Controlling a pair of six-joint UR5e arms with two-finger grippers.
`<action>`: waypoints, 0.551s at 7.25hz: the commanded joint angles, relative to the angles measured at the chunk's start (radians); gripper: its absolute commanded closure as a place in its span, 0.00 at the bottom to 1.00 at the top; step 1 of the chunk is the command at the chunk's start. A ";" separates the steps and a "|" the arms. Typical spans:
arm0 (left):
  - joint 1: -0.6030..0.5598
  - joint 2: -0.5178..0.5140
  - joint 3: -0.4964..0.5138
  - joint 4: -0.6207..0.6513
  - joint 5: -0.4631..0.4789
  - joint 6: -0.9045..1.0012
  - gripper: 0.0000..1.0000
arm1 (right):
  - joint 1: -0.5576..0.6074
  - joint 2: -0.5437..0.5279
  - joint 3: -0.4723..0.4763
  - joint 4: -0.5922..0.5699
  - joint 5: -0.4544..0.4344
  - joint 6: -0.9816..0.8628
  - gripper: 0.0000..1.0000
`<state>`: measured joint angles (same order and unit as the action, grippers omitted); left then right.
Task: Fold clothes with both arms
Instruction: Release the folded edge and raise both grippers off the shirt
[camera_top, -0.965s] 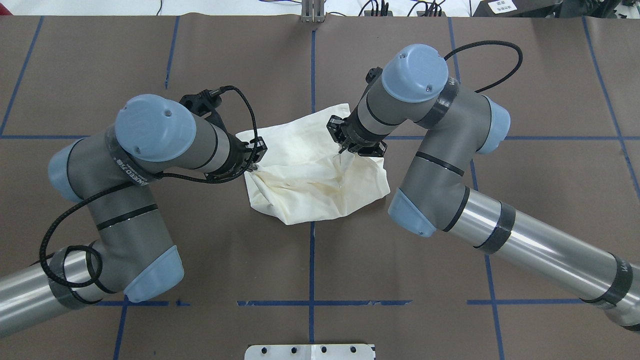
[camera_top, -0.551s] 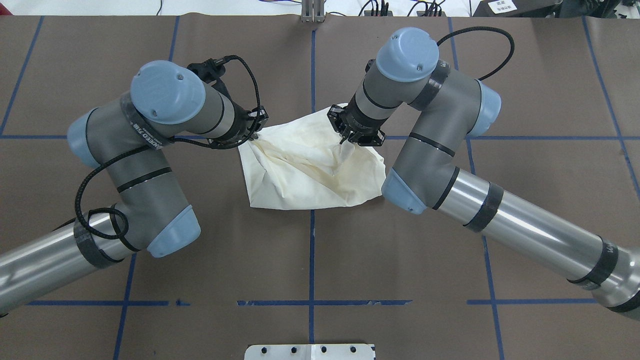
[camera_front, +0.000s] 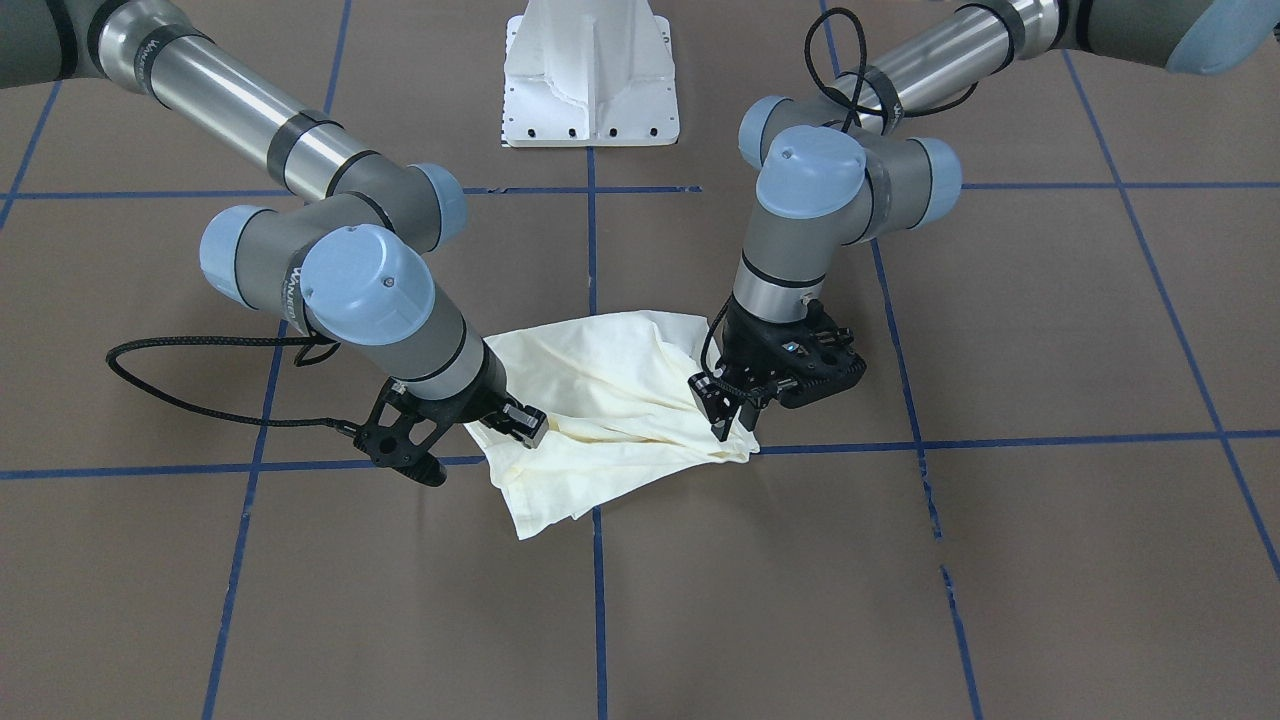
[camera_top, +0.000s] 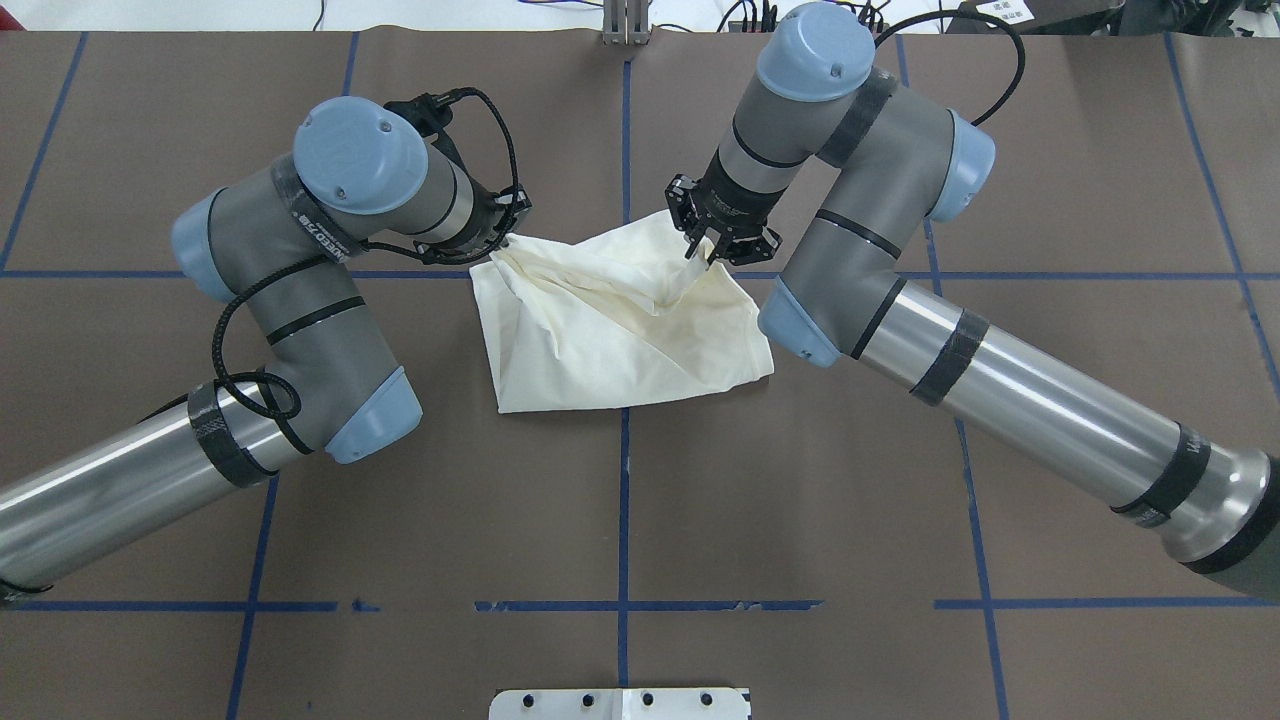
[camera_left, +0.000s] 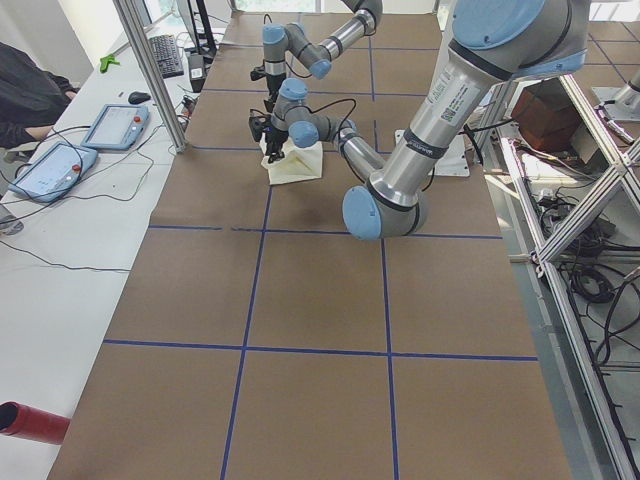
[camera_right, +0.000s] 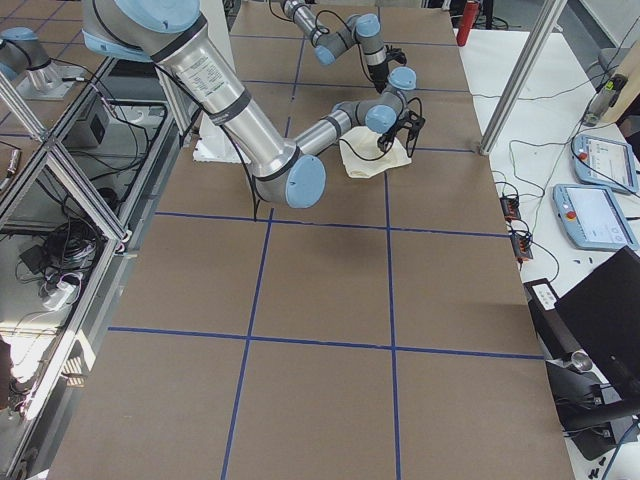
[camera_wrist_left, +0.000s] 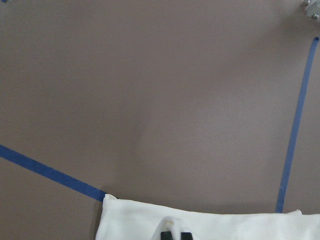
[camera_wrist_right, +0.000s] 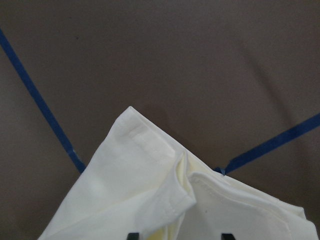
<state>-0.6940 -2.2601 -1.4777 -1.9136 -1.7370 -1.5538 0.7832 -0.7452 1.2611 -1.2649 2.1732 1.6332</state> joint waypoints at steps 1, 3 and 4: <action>-0.033 -0.004 0.019 -0.004 0.001 0.064 0.00 | 0.027 0.004 0.013 0.004 0.003 0.007 0.00; -0.050 0.005 0.010 -0.001 -0.071 0.115 0.00 | 0.019 -0.006 0.076 -0.010 0.005 0.005 0.00; -0.050 0.008 -0.022 0.002 -0.085 0.130 0.00 | -0.026 -0.012 0.099 -0.030 -0.006 0.007 0.00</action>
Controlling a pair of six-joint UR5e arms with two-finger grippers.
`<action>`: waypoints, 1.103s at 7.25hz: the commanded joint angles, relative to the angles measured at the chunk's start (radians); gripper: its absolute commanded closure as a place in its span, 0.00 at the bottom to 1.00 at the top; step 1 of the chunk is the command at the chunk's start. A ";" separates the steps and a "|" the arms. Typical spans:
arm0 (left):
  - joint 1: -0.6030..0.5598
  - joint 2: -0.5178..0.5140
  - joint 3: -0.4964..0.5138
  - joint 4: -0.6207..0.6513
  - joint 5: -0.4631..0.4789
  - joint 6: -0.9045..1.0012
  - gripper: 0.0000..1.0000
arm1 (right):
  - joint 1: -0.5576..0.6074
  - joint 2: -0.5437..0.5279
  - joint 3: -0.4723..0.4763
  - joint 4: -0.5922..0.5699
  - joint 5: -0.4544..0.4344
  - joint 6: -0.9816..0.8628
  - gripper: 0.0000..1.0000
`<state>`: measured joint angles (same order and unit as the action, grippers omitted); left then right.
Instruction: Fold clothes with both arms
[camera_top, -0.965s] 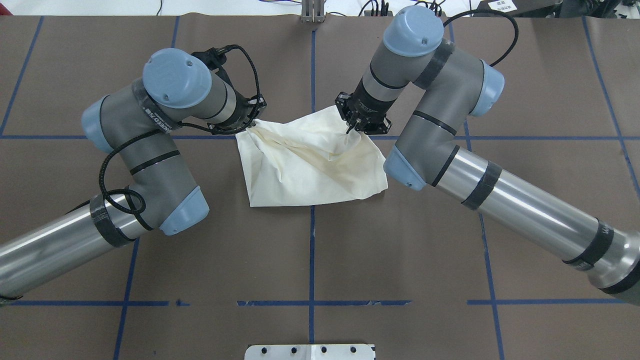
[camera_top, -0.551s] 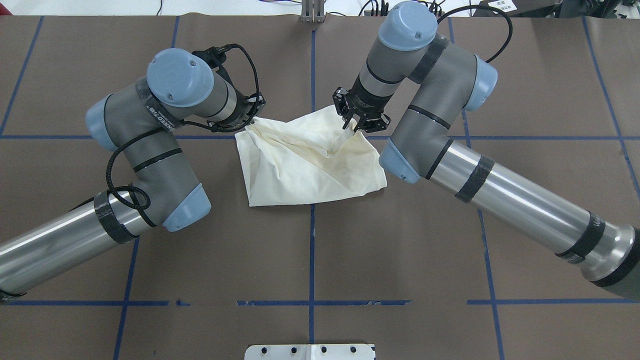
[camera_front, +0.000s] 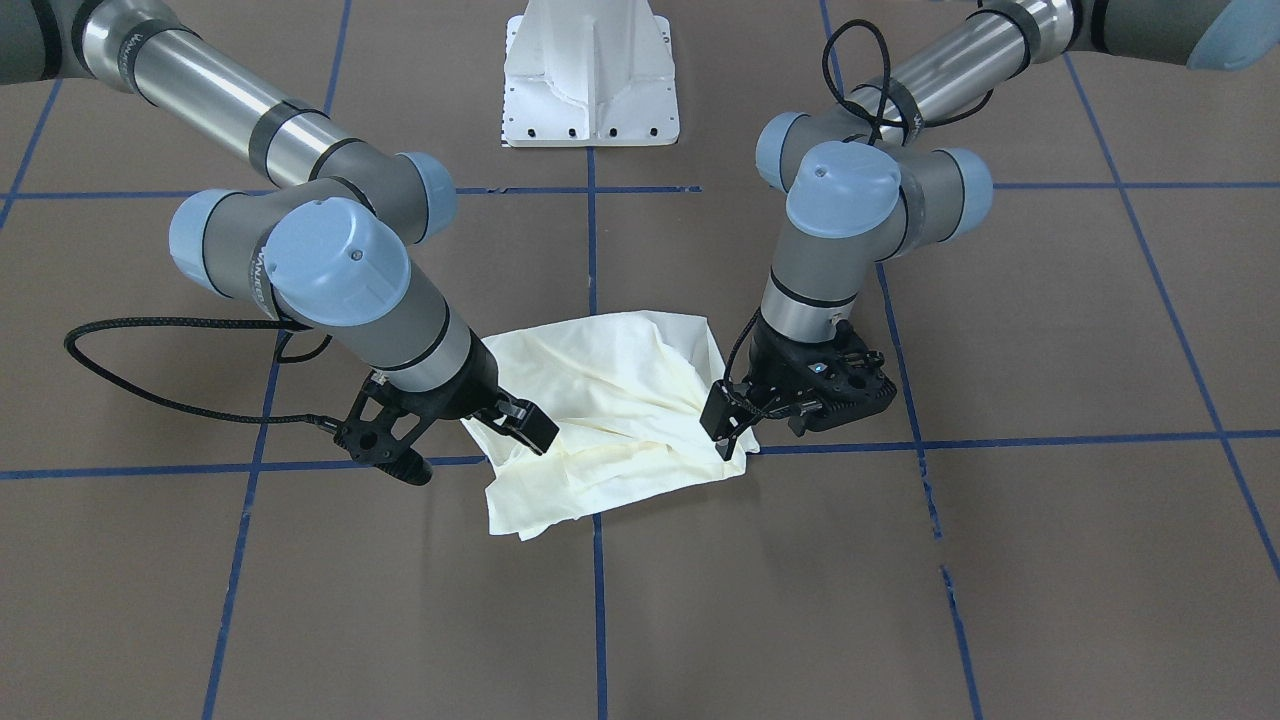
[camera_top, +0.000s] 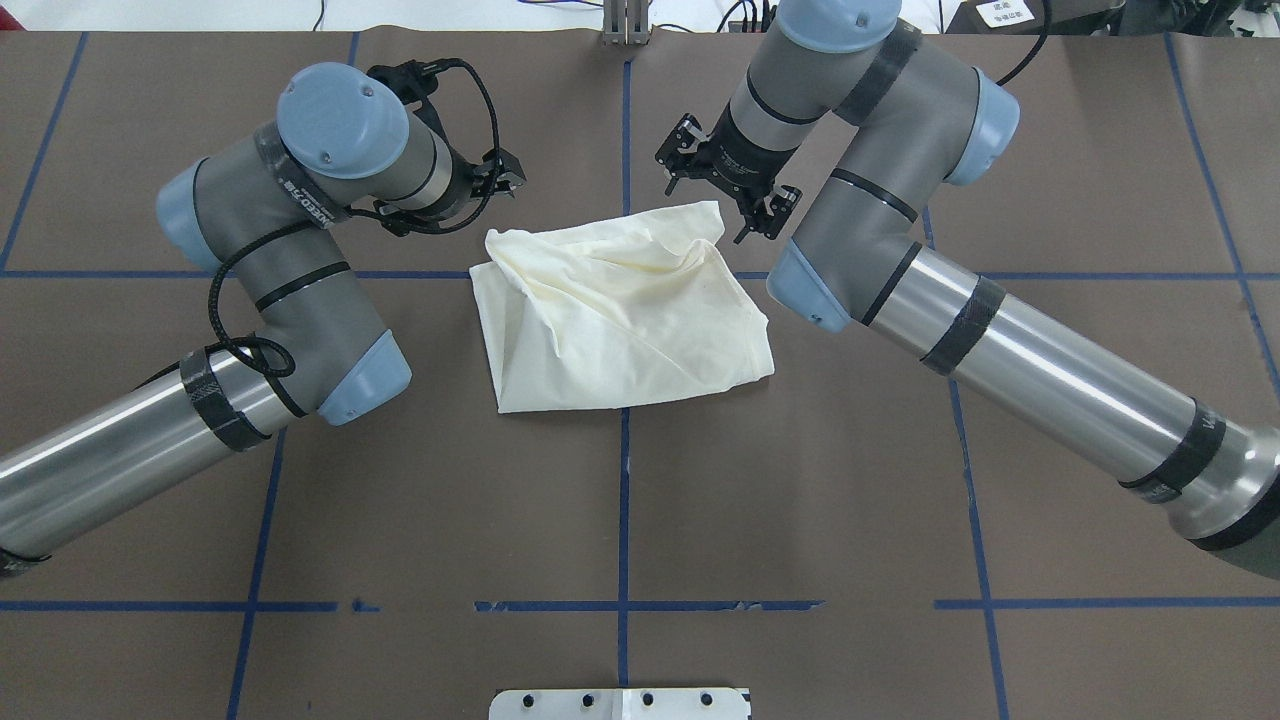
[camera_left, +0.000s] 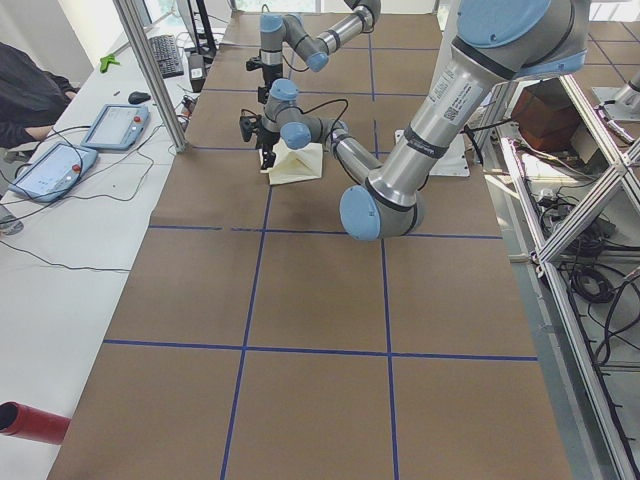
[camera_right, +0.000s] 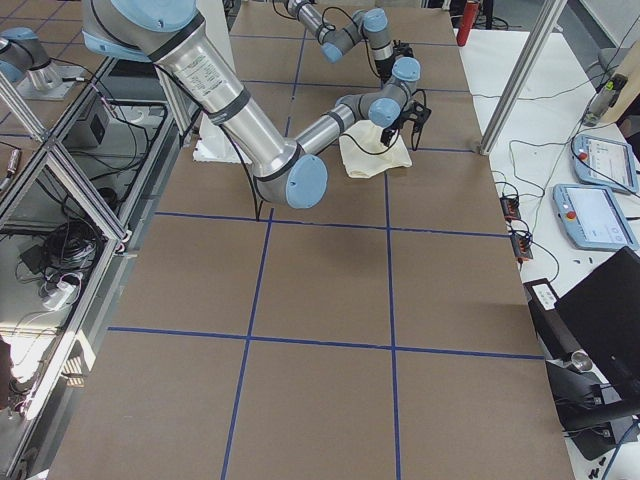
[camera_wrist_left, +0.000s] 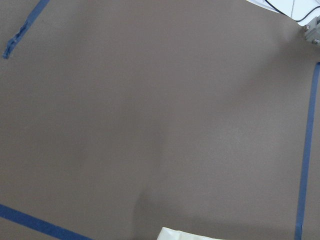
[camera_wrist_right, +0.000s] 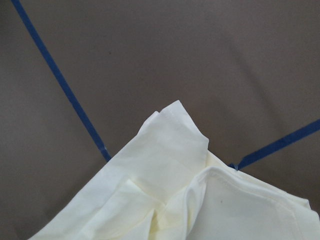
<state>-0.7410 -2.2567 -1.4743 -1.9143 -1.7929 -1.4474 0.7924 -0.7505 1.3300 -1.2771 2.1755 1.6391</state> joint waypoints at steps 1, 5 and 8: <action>-0.005 0.017 -0.053 0.006 -0.051 0.024 0.00 | -0.109 0.003 0.053 -0.109 -0.046 0.001 0.00; -0.009 0.054 -0.086 0.001 -0.065 0.024 0.00 | -0.188 0.061 -0.006 -0.272 -0.184 -0.232 0.00; -0.009 0.080 -0.118 0.001 -0.065 0.022 0.00 | -0.127 0.143 -0.180 -0.261 -0.209 -0.384 0.00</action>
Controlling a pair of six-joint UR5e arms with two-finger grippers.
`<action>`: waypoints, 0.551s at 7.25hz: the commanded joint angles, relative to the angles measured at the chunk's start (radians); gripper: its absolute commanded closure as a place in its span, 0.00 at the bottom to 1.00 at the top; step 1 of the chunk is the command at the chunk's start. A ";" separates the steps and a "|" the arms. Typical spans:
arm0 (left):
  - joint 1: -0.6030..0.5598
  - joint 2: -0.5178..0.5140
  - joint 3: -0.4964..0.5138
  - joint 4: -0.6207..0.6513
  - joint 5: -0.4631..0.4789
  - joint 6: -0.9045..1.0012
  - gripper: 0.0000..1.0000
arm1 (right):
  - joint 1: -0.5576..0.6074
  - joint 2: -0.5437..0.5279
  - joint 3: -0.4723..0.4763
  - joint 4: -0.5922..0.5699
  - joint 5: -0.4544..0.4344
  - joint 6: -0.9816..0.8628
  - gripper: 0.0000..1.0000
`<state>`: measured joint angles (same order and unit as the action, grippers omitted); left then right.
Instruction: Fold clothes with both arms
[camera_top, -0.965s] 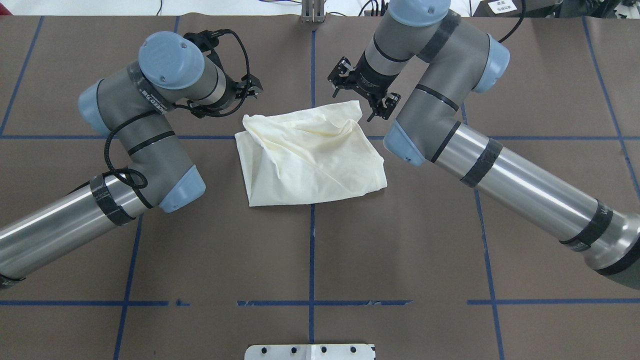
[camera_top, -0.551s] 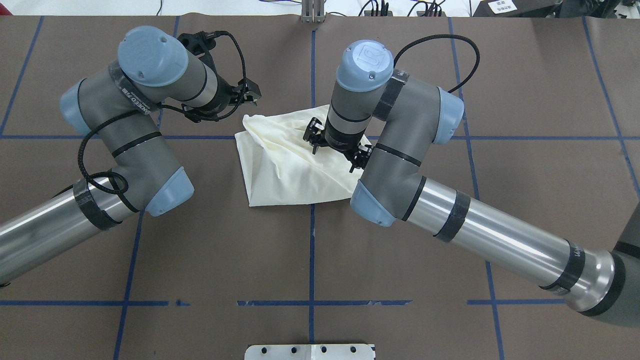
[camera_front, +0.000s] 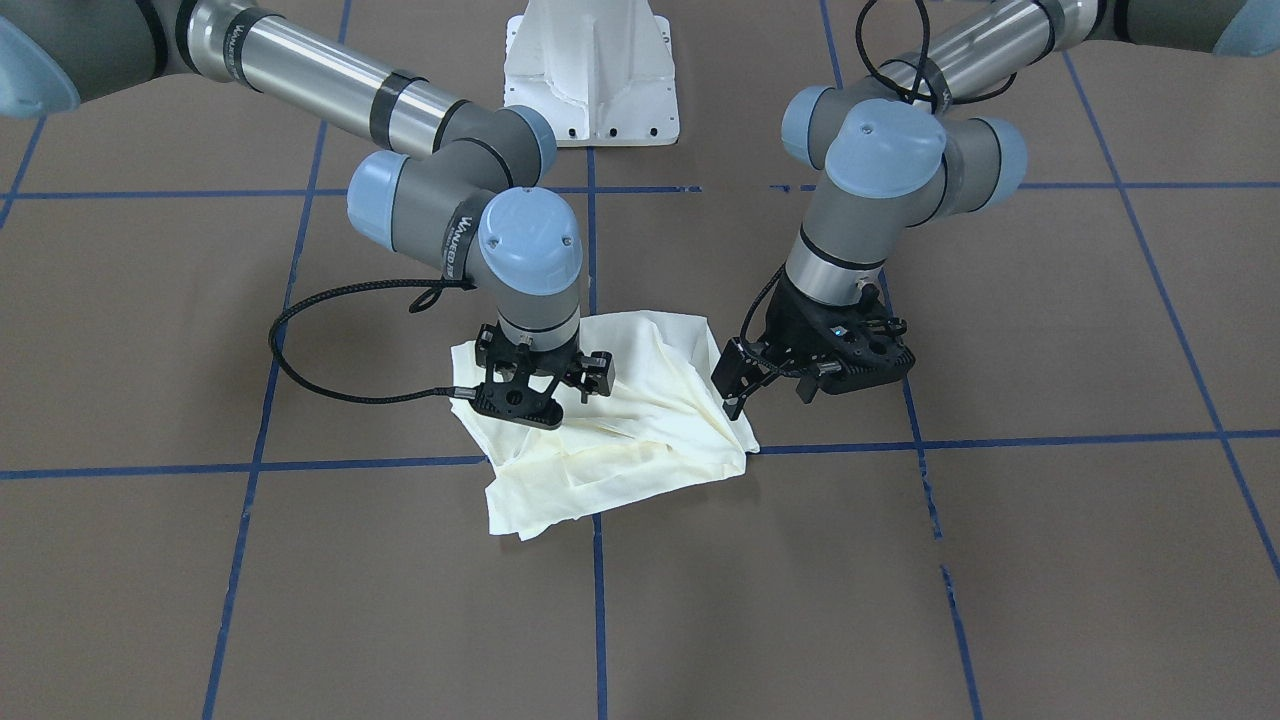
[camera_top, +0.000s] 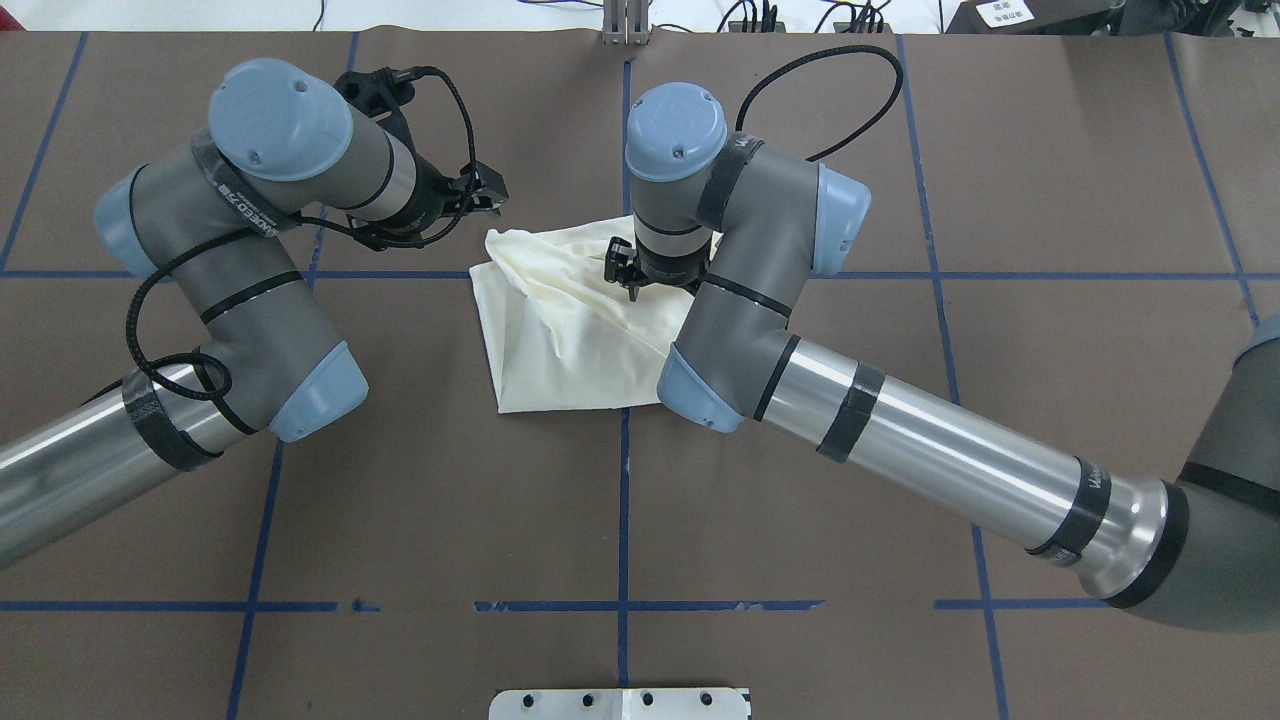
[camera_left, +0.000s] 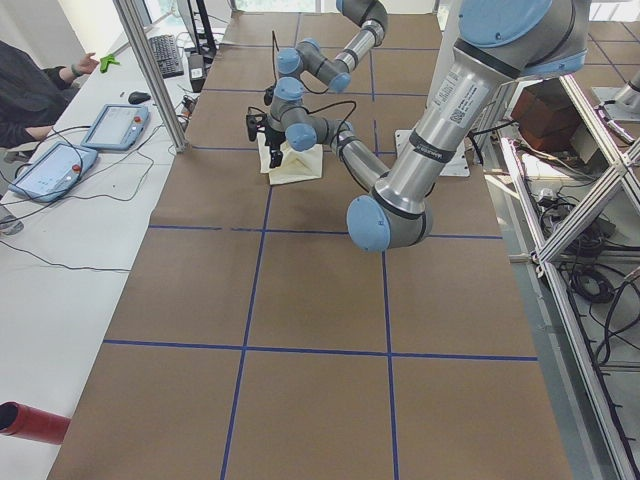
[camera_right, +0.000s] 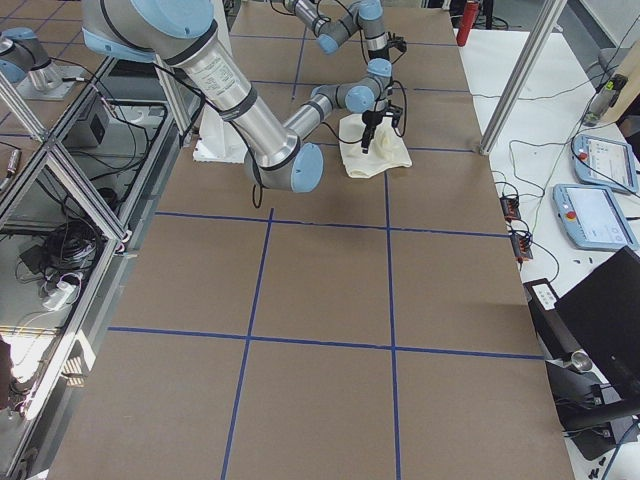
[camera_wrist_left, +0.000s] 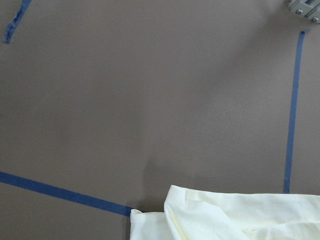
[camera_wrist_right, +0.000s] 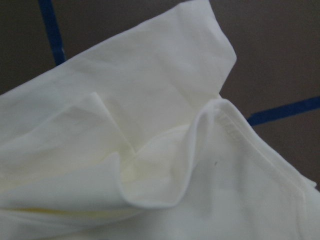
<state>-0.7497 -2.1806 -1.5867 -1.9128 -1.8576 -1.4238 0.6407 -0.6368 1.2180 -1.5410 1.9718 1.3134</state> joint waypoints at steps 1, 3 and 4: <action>0.001 0.005 -0.007 0.000 0.000 -0.004 0.00 | 0.052 0.042 -0.116 0.027 -0.005 -0.107 0.00; 0.001 0.005 -0.010 0.000 0.000 -0.007 0.00 | 0.092 0.052 -0.225 0.152 -0.005 -0.123 0.00; 0.001 0.011 -0.021 -0.005 0.002 -0.004 0.00 | 0.117 0.068 -0.227 0.153 -0.004 -0.140 0.00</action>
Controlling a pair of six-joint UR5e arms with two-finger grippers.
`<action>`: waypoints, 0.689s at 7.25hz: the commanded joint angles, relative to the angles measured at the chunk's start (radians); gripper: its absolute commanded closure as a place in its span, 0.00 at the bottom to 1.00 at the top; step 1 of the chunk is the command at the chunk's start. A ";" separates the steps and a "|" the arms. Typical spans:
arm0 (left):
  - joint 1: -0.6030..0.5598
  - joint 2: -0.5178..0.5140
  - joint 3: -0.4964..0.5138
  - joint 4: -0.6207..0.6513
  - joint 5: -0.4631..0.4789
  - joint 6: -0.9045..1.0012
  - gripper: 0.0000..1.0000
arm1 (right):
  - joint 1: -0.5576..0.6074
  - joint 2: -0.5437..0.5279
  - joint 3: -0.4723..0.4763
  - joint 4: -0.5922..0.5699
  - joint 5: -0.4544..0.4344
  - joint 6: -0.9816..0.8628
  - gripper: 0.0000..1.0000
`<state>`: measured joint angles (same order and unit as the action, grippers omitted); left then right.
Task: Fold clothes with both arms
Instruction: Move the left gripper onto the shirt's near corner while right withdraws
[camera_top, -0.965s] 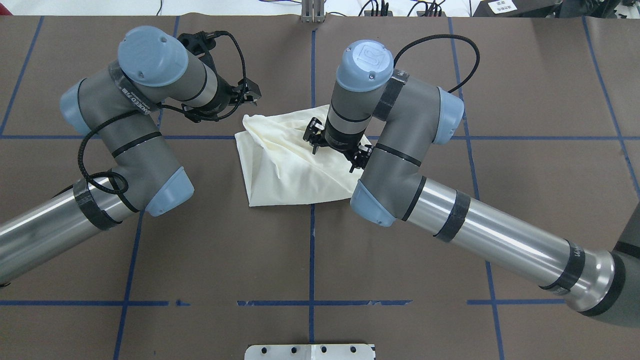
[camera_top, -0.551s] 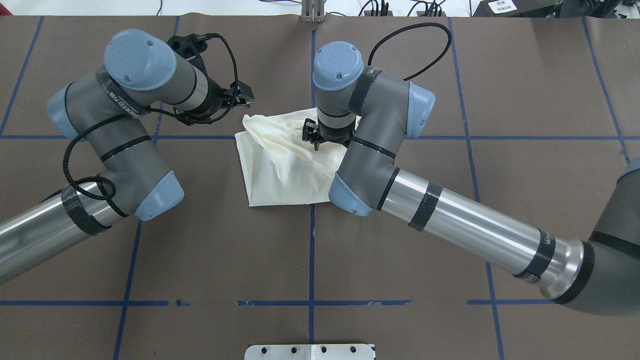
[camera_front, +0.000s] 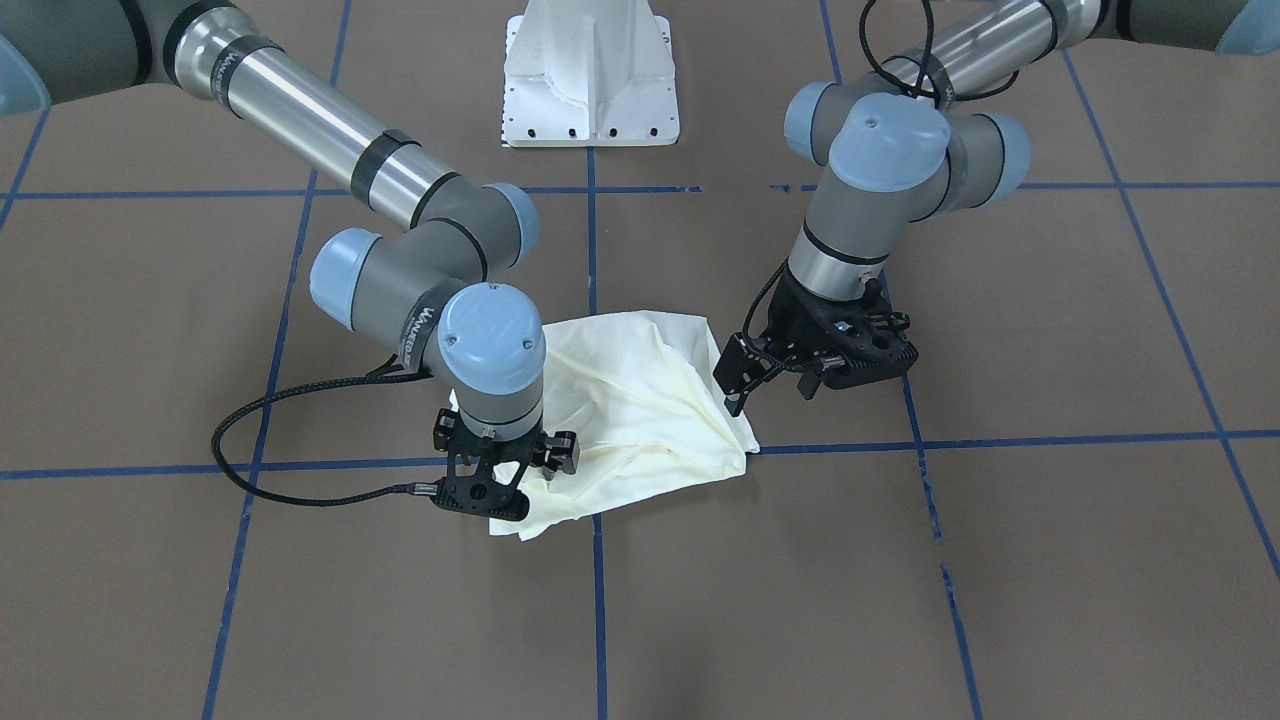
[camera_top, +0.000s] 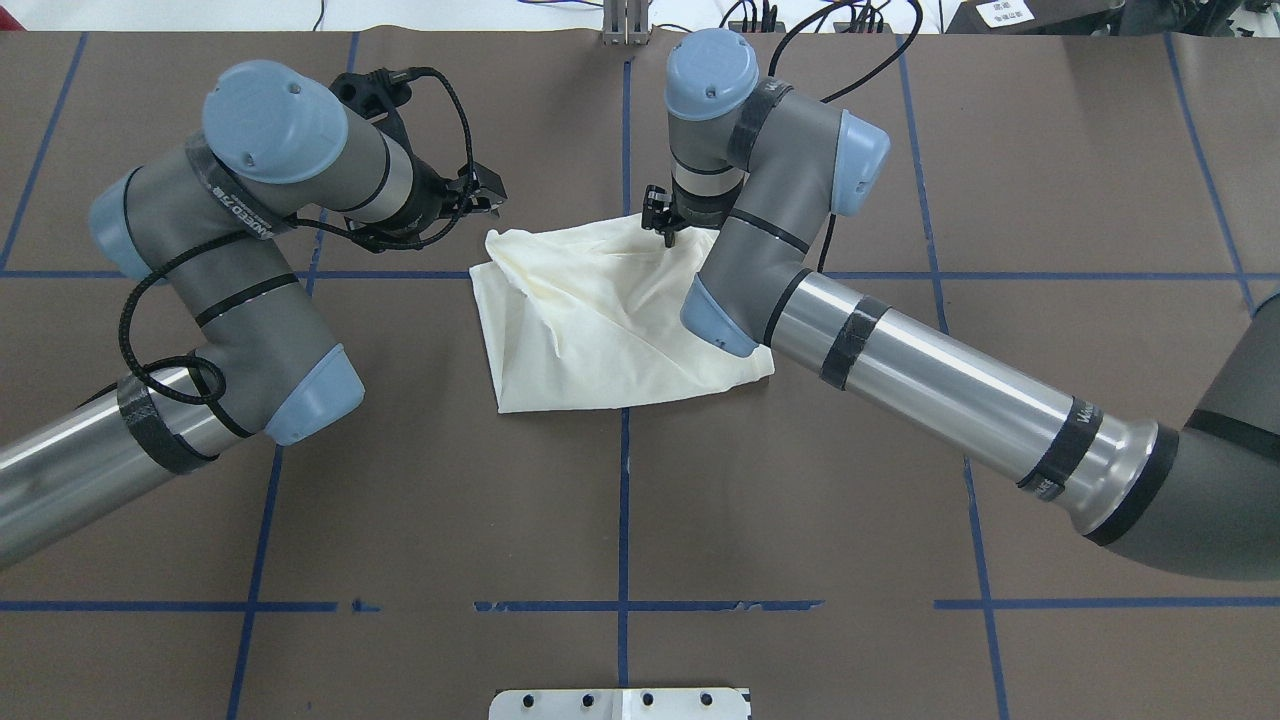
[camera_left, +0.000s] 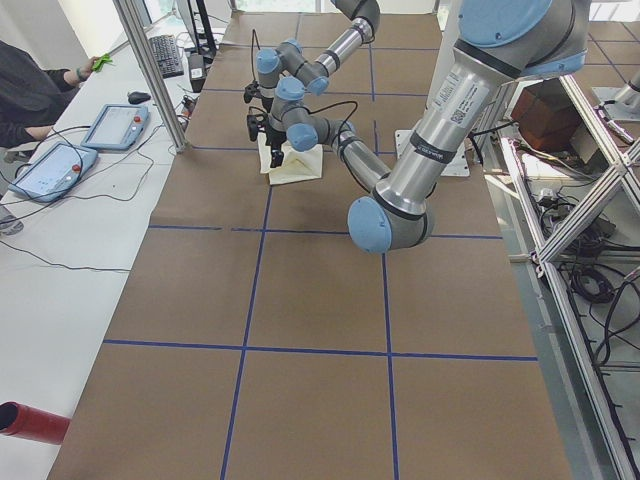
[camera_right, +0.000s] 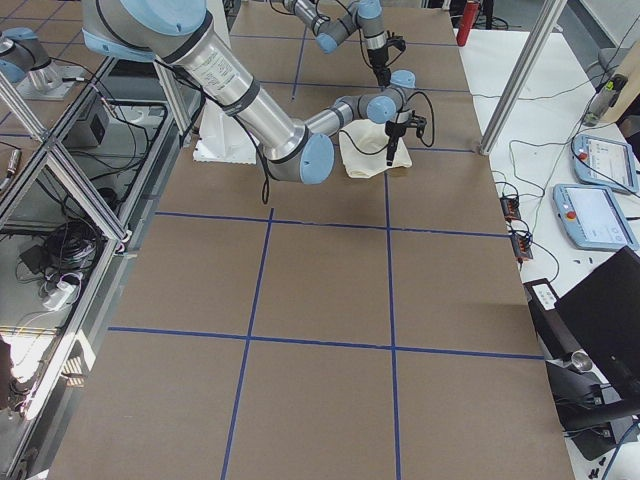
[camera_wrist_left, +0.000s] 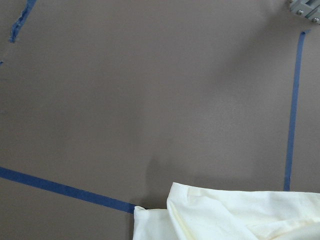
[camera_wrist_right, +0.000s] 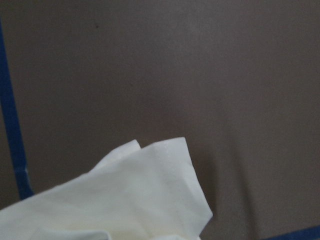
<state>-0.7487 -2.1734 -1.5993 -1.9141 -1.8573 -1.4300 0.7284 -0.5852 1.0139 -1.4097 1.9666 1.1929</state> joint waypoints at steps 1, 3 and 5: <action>0.015 0.050 -0.049 -0.082 0.000 -0.009 0.00 | 0.055 0.018 -0.023 0.021 0.012 -0.027 0.00; 0.118 0.070 -0.039 -0.232 0.006 -0.069 0.00 | 0.136 0.018 -0.018 0.021 0.055 -0.137 0.00; 0.137 0.064 0.060 -0.381 0.012 -0.066 0.00 | 0.202 0.005 0.015 0.017 0.133 -0.180 0.00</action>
<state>-0.6266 -2.1067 -1.6090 -2.1881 -1.8485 -1.4930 0.8911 -0.5711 1.0064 -1.3900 2.0555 1.0424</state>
